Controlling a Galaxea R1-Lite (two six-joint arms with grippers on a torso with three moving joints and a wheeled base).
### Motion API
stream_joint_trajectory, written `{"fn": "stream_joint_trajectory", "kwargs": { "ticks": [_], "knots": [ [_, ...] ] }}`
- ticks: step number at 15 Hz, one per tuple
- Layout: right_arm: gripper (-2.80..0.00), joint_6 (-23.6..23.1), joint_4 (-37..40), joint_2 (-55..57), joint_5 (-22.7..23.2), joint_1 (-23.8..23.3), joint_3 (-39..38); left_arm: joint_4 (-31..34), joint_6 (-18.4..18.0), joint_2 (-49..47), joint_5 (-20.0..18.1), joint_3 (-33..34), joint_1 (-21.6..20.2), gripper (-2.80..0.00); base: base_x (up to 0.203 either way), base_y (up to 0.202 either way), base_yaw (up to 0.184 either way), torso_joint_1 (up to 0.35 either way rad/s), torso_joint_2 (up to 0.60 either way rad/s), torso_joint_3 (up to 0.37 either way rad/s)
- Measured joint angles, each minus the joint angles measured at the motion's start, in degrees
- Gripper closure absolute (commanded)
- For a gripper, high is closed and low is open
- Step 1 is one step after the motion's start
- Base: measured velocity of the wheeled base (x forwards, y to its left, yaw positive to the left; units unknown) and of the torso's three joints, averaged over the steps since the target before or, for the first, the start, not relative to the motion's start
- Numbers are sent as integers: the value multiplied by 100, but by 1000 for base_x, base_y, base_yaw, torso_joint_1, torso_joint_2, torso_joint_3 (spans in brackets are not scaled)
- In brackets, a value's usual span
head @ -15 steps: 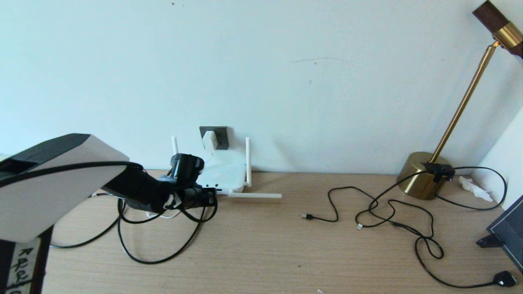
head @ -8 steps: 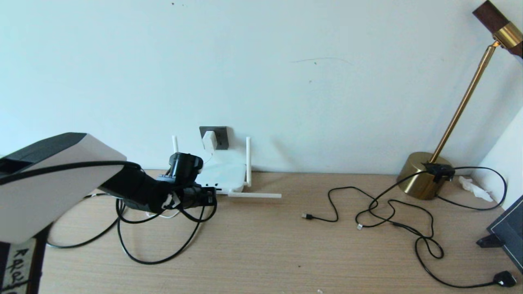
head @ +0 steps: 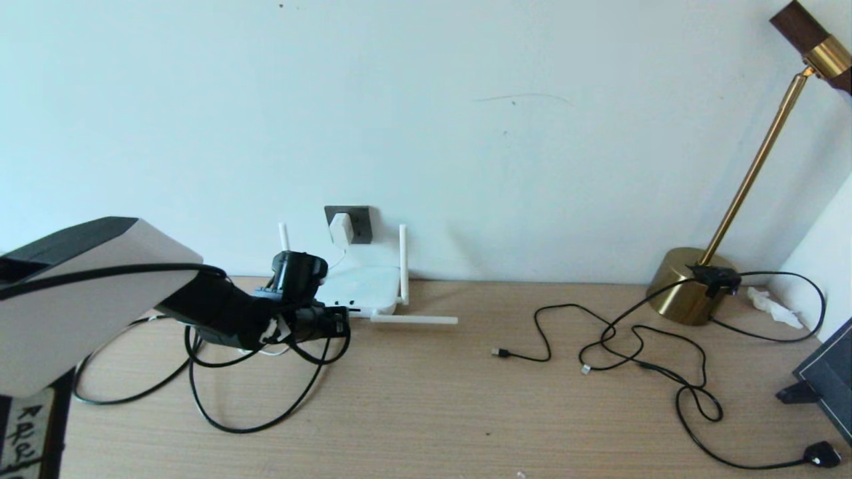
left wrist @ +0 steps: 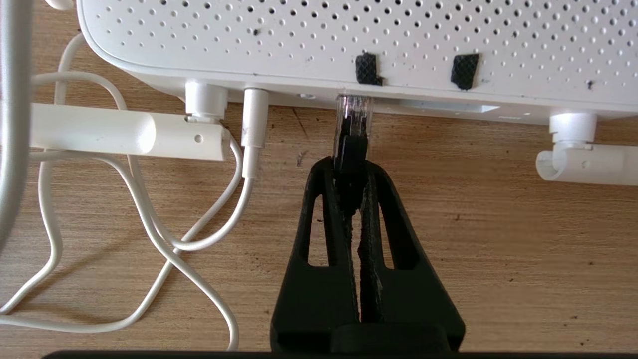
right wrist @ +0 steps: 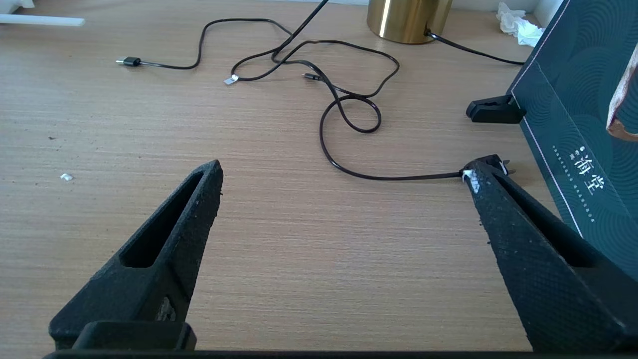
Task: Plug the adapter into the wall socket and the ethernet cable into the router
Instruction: Plug cable into router interface
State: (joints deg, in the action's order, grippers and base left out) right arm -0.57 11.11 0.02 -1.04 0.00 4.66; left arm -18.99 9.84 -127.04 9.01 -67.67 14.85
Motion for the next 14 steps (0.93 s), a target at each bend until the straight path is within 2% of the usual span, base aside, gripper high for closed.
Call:
{"fn": "stream_joint_trajectory", "kwargs": {
  "ticks": [14],
  "knots": [
    [-280,-2,2,0,-1,0,0,61,-3,2,-6,-86,34,0,0,0,0,0,0,0]
  ]
}}
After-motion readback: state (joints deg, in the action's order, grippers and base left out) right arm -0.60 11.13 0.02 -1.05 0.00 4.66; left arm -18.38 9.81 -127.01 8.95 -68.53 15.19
